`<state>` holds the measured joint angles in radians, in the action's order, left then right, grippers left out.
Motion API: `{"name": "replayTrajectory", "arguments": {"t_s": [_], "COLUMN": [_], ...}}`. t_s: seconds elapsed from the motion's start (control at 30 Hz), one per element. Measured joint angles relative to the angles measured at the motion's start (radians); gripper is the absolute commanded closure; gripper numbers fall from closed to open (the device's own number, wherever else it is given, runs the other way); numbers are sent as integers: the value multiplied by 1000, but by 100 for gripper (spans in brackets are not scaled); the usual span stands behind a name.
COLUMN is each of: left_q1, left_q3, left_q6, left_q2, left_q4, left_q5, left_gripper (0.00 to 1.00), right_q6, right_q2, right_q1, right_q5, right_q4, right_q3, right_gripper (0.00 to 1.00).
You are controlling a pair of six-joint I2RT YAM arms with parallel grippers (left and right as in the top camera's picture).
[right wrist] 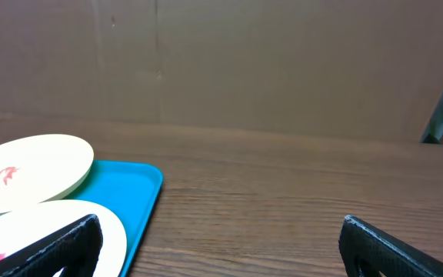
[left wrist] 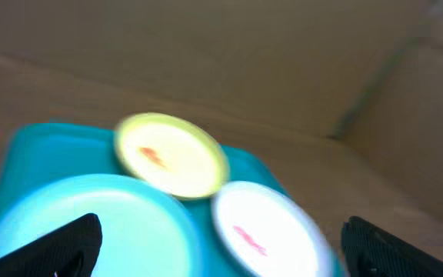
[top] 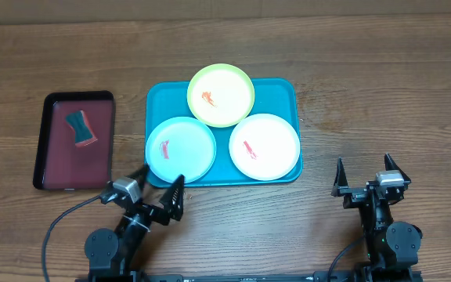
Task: Clean dirty plates on tray and stack at the side
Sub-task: 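Move the left gripper over the sponge in the dark tray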
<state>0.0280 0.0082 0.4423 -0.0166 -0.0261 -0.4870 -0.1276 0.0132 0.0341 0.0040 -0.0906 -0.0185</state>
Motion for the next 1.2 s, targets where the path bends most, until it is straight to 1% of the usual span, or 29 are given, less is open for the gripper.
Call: {"name": "replayTrajectory", "arguments": {"t_s": [0.07,0.13,0.17,0.23,0.27,0.33,0.4,0.53,0.57,0.6,0.63,0.7,0.8,1.03,1.2], "left_q1": [0,0,0,0,0,0,0,0,0,0,0,0,0,0,0], "left_q3": [-1,2,7,30,52,118,219,467,539,573,631,712,773,794,813], "left_q6": [84,129,143,153,150,111,43,-103,-141,-163,-183,-214,-238,-247,-223], "left_q2": [-6,-8,-6,-5,-6,-5,-6,-15,-23,-26,-41,-73,-113,-130,-171], "left_q4": [100,279,335,354,328,198,-8,-422,-497,-538,-645,-759,-800,-634,-620], "left_q5": [-104,-208,-250,-299,-312,-314,-279,-114,-58,-27,14,90,145,146,138], "left_gripper": [0,0,0,0,0,0,0,0,0,0,0,0,0,0,0], "right_q6": [0,0,0,0,0,0,0,0,0,0,0,0,0,0,0], "right_q2": [0,0,0,1,1,1,1,2,2,2,2,2,3,3,3], "right_q1": [0,0,0,0,0,0,0,0,0,0,0,0,0,0,0], "right_q5": [0,0,0,0,0,0,0,0,0,0,0,0,1,0,0], "right_q4": [1,1,1,0,0,1,1,0,0,1,1,0,1,0,0], "right_q3": [0,0,0,0,0,0,0,0,0,0,0,0,0,0,0], "right_gripper": [0,0,0,0,0,0,0,0,0,0,0,0,0,0,0]}}
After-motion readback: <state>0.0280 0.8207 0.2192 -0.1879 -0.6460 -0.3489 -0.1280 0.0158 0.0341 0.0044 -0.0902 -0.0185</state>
